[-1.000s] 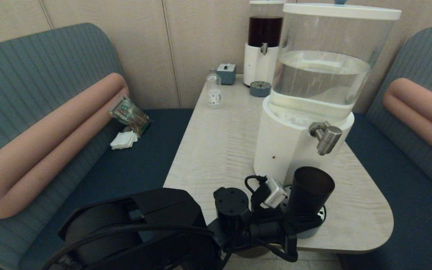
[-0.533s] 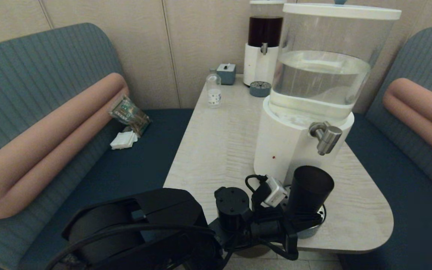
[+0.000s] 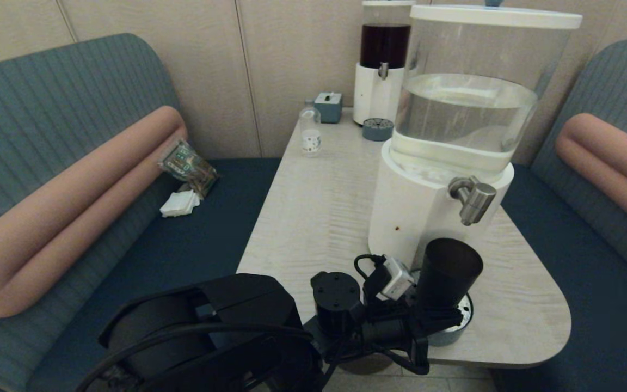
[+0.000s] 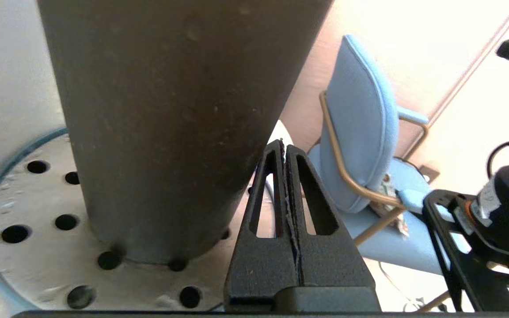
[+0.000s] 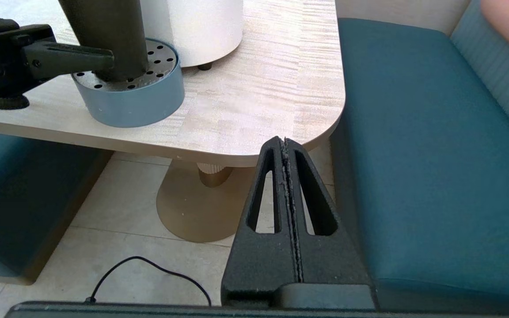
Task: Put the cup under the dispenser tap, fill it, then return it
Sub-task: Place it under the water dispenser
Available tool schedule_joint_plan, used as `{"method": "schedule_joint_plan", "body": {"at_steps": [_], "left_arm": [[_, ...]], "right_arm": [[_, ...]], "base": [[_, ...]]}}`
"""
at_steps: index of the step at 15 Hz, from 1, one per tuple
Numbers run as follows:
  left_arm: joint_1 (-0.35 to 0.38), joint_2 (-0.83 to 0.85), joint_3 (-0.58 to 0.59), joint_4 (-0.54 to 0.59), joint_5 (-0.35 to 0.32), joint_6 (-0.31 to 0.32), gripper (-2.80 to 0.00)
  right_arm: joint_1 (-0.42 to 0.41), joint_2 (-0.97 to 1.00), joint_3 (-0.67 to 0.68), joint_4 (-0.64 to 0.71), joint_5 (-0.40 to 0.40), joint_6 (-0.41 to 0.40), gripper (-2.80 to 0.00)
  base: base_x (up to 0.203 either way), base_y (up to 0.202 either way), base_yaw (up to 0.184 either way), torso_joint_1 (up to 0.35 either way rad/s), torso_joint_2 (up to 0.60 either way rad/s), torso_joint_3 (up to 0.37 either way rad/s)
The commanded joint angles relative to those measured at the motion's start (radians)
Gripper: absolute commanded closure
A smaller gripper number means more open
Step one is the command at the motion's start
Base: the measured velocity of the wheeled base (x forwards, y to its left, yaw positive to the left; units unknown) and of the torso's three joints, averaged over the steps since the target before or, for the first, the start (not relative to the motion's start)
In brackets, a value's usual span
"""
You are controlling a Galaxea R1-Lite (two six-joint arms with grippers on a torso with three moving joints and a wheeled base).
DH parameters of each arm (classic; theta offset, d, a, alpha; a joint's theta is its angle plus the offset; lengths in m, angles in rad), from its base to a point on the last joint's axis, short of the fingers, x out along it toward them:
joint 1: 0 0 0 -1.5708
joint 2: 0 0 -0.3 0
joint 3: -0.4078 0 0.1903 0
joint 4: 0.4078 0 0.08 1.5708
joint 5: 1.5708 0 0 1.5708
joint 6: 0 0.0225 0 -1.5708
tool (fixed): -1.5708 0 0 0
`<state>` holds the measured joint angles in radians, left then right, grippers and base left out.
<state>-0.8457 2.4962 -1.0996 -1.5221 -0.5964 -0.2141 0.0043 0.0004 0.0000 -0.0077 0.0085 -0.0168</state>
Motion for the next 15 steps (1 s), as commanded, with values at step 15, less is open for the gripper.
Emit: {"method": "schedule_joint_plan", "body": {"at_steps": [15], "left_arm": [[-0.078,-0.288,0.334,-0.008,0.026,0.002,0.00]], "right_arm": [[0.000,-0.002,0.000,0.000,0.001,0.000,0.00]], "base": [[0.000,0.000,0.000,0.000,0.00,0.000]]}}
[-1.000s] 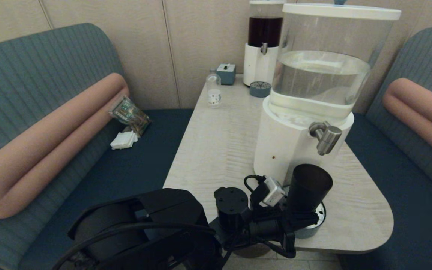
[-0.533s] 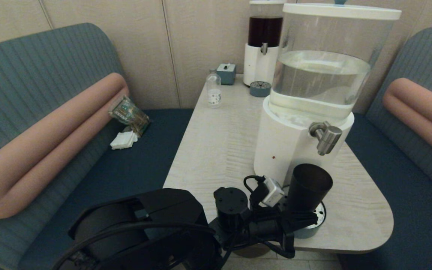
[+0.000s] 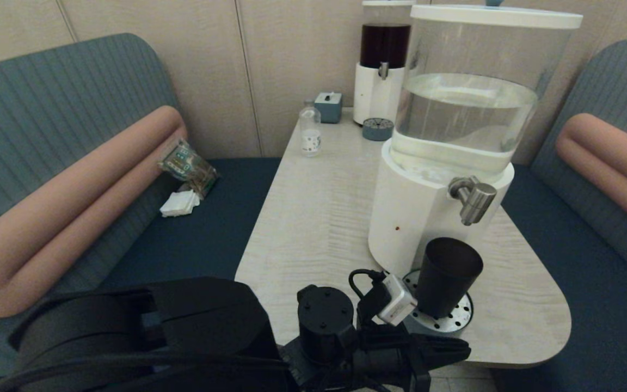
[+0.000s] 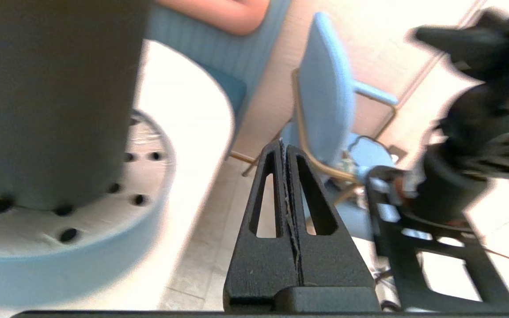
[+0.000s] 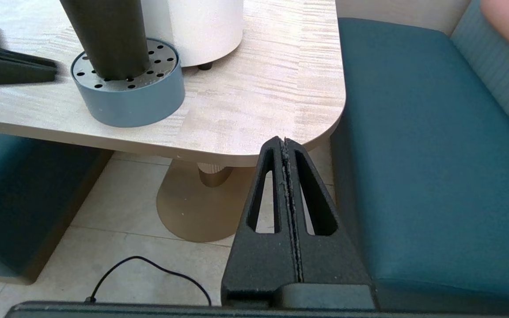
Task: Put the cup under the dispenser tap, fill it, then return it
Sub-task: Turn on the faucet
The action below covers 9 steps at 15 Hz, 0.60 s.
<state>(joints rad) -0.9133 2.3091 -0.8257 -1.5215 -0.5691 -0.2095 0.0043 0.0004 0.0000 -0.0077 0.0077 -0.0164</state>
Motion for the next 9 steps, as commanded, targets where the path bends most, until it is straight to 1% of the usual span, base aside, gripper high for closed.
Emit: {"method": "schedule_joint_plan", "body": {"at_steps": [1,3,6,8,9], "left_arm": [[-0.014,-0.160,0.121,-0.009,0.007,-0.006,0.00],[-0.018,-0.277,0.232,-0.009,0.074,-0.025,0.00],[0.004,-0.451,0.341,-0.009,0.228,-0.081,0.00],[0.059,-0.565,0.375,-0.009,0.357,-0.128,0.00],[0.107,-0.617,0.380,-0.009,0.410,-0.149,0.00]], "right_arm": [[0.000,-0.002,0.000,-0.001,0.001,0.000,0.00],[0.000,-0.002,0.000,-0.001,0.001,0.000,0.00],[0.000,-0.002,0.000,0.000,0.002,0.000,0.00],[0.000,-0.002,0.000,-0.002,0.002,0.000,0.00],[0.000,-0.002,0.000,0.000,0.000,0.000,0.00]], "base": [[0.000,0.000,0.000,0.000,0.00,0.000],[0.000,0.000,0.000,0.000,0.00,0.000],[0.000,0.000,0.000,0.000,0.00,0.000],[0.000,0.000,0.000,0.000,0.00,0.000],[0.000,0.000,0.000,0.000,0.00,0.000]]}}
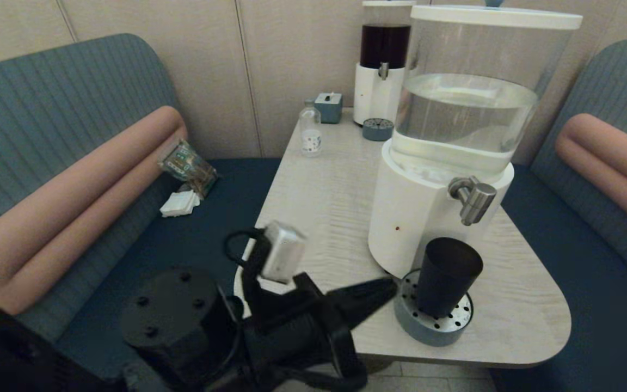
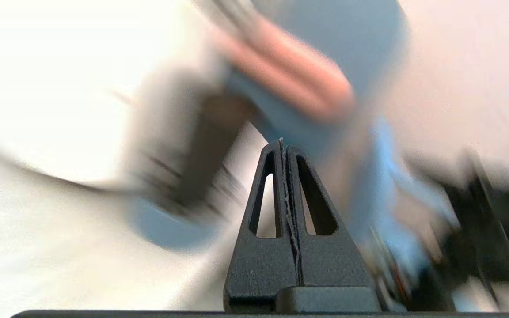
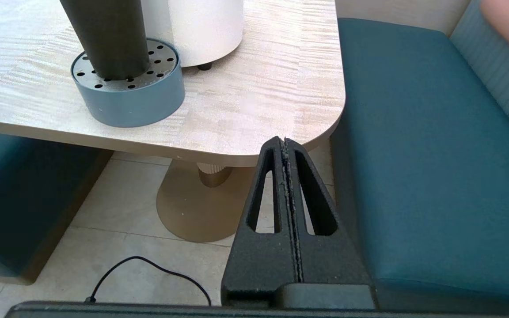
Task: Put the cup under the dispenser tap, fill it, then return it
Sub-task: Turn on the faucet
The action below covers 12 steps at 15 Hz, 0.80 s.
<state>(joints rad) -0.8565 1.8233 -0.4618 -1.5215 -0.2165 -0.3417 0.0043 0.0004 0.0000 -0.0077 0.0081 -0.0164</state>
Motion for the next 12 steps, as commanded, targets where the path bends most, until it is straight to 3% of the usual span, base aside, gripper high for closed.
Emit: {"method": "schedule_joint_plan", "body": {"at_steps": [1,3,5,9,11,12], "left_arm": [[0.124,-0.177,0.022,-0.008,0.110,-0.035,0.00],[0.311,-0.267,0.042,-0.008,0.168,-0.060,0.00],[0.513,-0.374,0.072,-0.008,0.185,-0.067,0.00],[0.921,-0.704,0.145,-0.003,0.137,-0.063,0.00],[0.999,-0.917,0.159,0.088,0.085,-0.062,0.00],[1.019,-1.027,0.161,0.189,0.066,-0.064,0.00]], "right_arm": [[0.000,-0.002,0.000,0.000,0.001,0.000,0.00],[0.000,-0.002,0.000,0.000,0.000,0.000,0.00],[0.000,-0.002,0.000,-0.002,0.000,-0.001,0.00],[0.000,-0.002,0.000,0.000,0.001,-0.001,0.00],[0.000,-0.002,0.000,0.000,0.000,0.000,0.00],[0.000,-0.002,0.000,0.000,0.000,0.000,0.00]], "base": [[0.000,0.000,0.000,0.000,0.00,0.000],[0.000,0.000,0.000,0.000,0.00,0.000],[0.000,0.000,0.000,0.000,0.00,0.000],[0.000,0.000,0.000,0.000,0.00,0.000],[0.000,0.000,0.000,0.000,0.00,0.000],[0.000,0.000,0.000,0.000,0.00,0.000]]}}
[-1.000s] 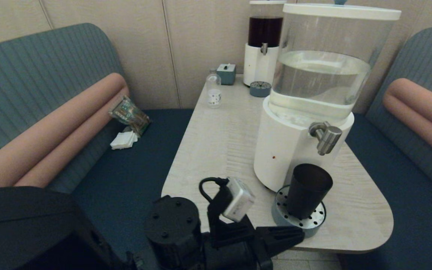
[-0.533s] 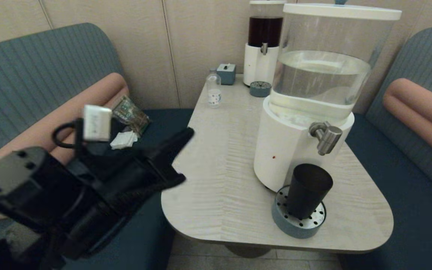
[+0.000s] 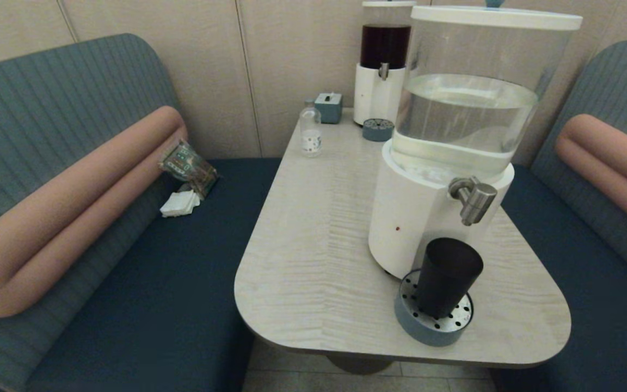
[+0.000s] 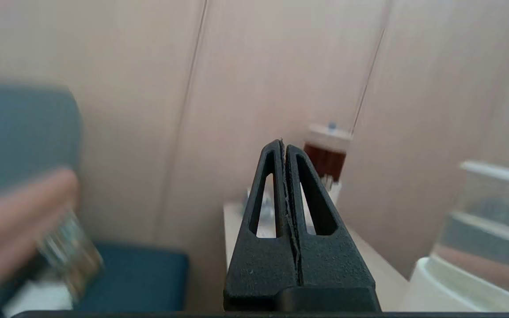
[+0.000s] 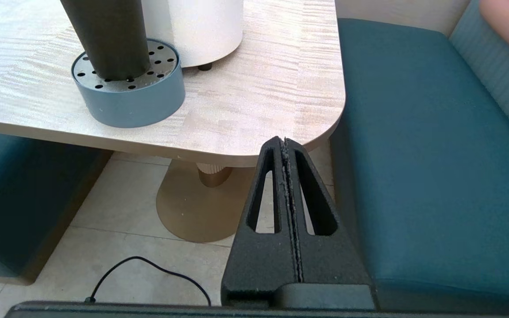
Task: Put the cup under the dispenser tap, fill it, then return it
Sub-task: Turn on the faucet
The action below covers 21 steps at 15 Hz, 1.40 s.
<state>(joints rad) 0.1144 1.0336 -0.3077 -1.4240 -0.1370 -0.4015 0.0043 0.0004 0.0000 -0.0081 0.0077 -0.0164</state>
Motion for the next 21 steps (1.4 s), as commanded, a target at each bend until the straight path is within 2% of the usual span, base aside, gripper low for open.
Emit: {"method": "schedule_joint_plan", "body": {"at_steps": [1,3,4,5,6,8,10,12,13,14,16,19,21], "left_arm": [[0.061,-0.338,0.002,0.215,-0.028,-0.016,0.00],[0.080,-0.517,-0.030,0.504,-0.054,-0.087,0.00],[0.083,-0.570,-0.049,0.599,-0.063,-0.141,0.00],[0.078,-0.605,-0.065,0.652,-0.068,-0.215,0.00],[0.062,-0.630,-0.072,0.672,-0.067,-0.256,0.00],[0.036,-0.669,-0.079,0.710,-0.063,-0.276,0.00],[-0.032,-0.713,-0.129,0.790,-0.037,-0.294,0.00],[-0.134,-0.789,-0.189,0.953,0.037,-0.304,0.00],[-0.141,-0.815,-0.197,0.994,0.067,-0.301,0.00],[-0.139,-0.825,-0.193,0.994,0.072,-0.285,0.00],[-0.138,-0.845,-0.134,0.987,0.067,-0.182,0.00],[-0.131,-0.949,-0.022,0.966,0.020,-0.053,0.00],[-0.129,-1.006,0.054,0.976,0.007,0.085,0.00]], "right_arm": [[0.000,-0.002,0.000,0.000,0.001,0.000,0.00],[0.000,-0.002,0.000,0.000,0.001,0.000,0.00],[0.000,-0.002,0.000,0.000,0.001,0.000,0.00],[0.000,-0.002,0.000,-0.001,0.000,0.000,0.00],[0.000,-0.002,0.000,0.000,0.000,0.000,0.00],[0.000,-0.002,0.000,0.000,0.000,0.000,0.00],[0.000,-0.002,0.000,0.000,0.001,-0.001,0.00],[0.000,-0.002,0.000,0.000,0.002,0.000,0.00],[0.000,-0.002,0.000,-0.001,0.001,0.000,0.00],[0.000,-0.002,0.000,0.000,0.002,0.000,0.00],[0.000,-0.002,0.000,-0.001,0.002,0.000,0.00],[0.000,-0.002,0.000,0.000,0.002,0.000,0.00],[0.000,-0.002,0.000,0.000,0.000,0.000,0.00]], "base": [[0.000,0.000,0.000,0.000,0.00,0.000],[0.000,0.000,0.000,0.000,0.00,0.000],[0.000,0.000,0.000,0.000,0.00,0.000],[0.000,0.000,0.000,0.000,0.00,0.000],[0.000,0.000,0.000,0.000,0.00,0.000],[0.000,0.000,0.000,0.000,0.00,0.000],[0.000,0.000,0.000,0.000,0.00,0.000],[0.000,0.000,0.000,0.000,0.00,0.000],[0.000,0.000,0.000,0.000,0.00,0.000],[0.000,0.000,0.000,0.000,0.00,0.000],[0.000,0.000,0.000,0.000,0.00,0.000],[0.000,0.000,0.000,0.000,0.00,0.000],[0.000,0.000,0.000,0.000,0.00,0.000]]}}
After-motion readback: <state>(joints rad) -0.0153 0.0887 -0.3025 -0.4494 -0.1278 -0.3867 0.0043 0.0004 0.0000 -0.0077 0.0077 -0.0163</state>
